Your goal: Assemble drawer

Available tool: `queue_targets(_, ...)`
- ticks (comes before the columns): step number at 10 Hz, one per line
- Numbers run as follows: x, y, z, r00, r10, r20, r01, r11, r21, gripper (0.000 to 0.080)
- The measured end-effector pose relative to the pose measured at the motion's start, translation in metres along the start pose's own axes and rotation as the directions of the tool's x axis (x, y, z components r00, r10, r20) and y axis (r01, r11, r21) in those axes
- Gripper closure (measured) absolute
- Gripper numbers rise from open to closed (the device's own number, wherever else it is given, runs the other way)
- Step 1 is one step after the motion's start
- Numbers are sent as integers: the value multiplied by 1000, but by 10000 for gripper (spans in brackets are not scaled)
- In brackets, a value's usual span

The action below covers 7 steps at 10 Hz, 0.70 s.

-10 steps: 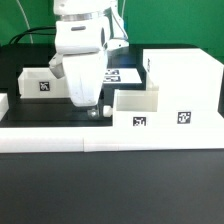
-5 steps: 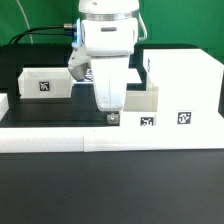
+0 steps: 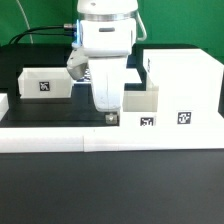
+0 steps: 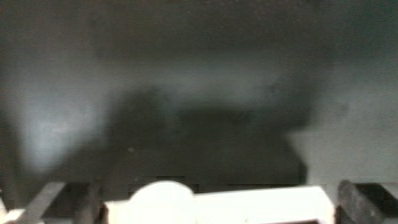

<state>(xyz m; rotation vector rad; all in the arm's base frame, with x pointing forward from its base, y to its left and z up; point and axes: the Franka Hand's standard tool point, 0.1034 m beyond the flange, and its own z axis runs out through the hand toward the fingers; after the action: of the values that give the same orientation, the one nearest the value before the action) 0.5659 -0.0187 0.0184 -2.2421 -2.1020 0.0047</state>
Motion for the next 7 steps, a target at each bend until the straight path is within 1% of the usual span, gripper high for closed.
queue_targets(2,-11,-6,-1,1000,11,0,-11,1000,5,150)
queue_targets(4,-18,-12,-3,1000,23,0,-23,1000,-1,150)
queue_targets(6,-19,-20,1,1000,29,-1,-29,1000,10,150)
queue_targets(7,-15,-21,3,999,34,-2,-34,999,13,150)
